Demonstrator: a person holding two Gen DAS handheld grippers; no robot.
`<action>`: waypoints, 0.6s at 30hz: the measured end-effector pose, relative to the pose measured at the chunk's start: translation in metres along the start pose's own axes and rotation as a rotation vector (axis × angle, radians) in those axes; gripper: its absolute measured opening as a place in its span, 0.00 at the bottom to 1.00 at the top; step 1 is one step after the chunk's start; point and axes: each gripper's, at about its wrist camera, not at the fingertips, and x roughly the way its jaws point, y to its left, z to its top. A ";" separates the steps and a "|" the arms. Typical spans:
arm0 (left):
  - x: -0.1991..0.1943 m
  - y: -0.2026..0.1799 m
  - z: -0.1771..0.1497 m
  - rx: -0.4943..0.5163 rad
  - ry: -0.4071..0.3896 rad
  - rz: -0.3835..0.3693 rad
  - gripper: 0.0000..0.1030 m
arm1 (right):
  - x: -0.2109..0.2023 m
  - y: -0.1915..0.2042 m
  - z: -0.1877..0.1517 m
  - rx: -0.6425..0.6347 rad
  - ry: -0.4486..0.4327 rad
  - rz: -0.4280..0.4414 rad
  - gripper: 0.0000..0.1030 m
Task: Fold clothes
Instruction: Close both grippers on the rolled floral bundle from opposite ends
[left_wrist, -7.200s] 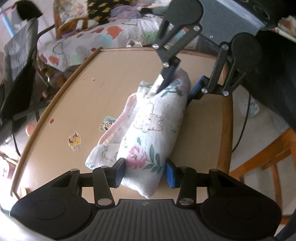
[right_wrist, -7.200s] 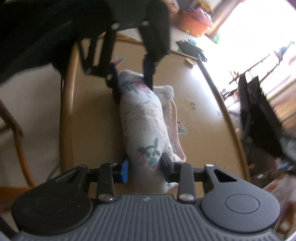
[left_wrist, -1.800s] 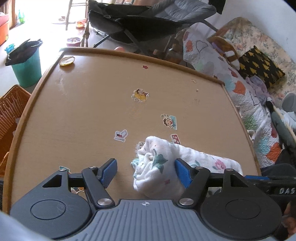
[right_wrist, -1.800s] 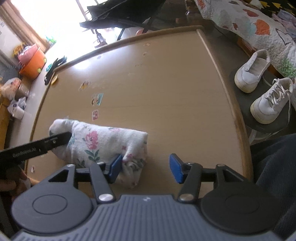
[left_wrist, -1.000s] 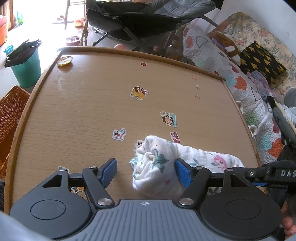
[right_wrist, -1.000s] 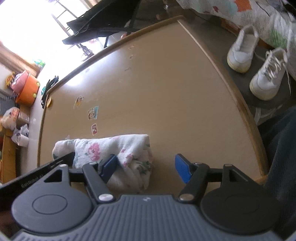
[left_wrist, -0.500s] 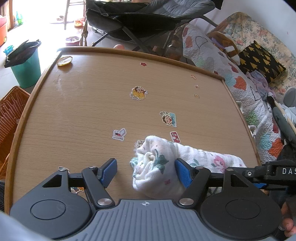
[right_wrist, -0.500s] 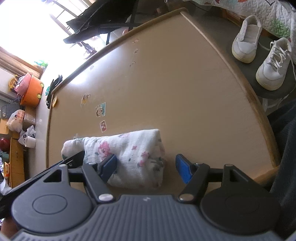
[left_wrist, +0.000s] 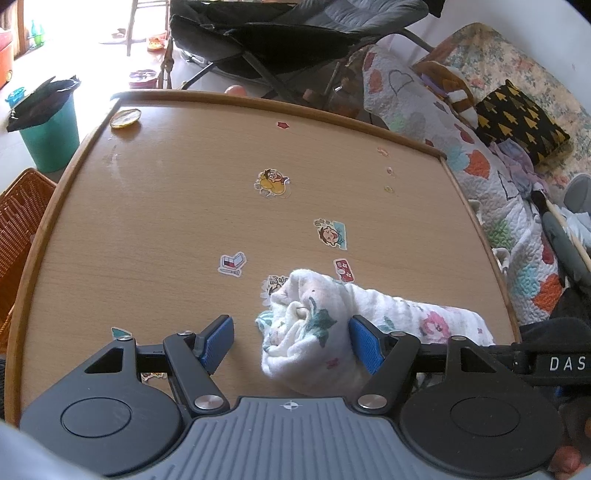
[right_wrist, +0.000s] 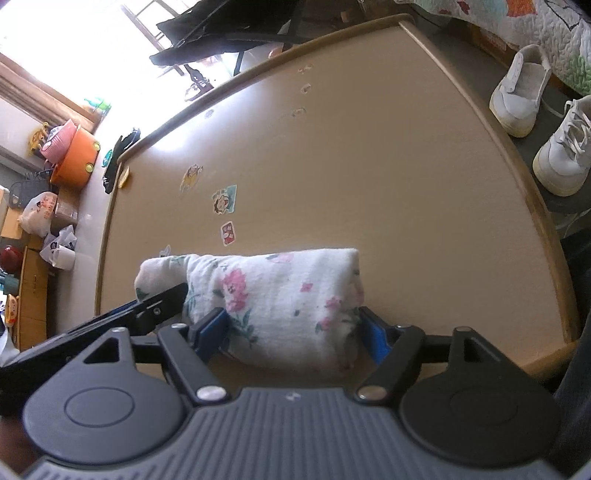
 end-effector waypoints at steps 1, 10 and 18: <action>0.000 0.000 0.000 0.000 0.000 0.000 0.70 | 0.000 -0.001 0.000 0.008 -0.003 0.005 0.72; 0.000 0.002 0.001 0.002 0.004 0.001 0.70 | 0.001 -0.003 0.002 0.011 -0.016 0.021 0.59; -0.001 0.003 -0.003 -0.026 -0.006 -0.063 0.47 | 0.001 0.001 0.003 -0.038 -0.014 0.025 0.51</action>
